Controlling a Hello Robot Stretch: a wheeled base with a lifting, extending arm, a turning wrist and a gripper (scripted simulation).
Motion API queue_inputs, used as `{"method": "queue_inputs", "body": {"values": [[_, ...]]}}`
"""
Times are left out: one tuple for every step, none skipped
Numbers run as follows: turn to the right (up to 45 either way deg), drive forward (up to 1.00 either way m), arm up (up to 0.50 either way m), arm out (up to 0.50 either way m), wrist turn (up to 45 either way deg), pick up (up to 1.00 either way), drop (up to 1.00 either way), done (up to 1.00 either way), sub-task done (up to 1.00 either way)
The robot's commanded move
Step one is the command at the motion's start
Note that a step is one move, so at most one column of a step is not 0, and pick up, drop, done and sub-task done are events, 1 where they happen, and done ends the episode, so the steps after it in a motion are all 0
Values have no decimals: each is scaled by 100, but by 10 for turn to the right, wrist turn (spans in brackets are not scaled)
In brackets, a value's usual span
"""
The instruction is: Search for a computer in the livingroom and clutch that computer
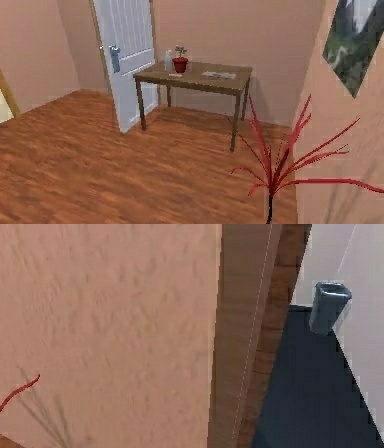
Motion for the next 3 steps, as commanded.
{"method": "queue_inputs", "body": {"values": [[-210, 0, 0, 0, 0, 0, 0, 0, 0], [0, 20, 0, 0, 0, 0, 0, 0, 0], [-450, 0, 0, 0, 0, 0, 0, 0, 0]]}}
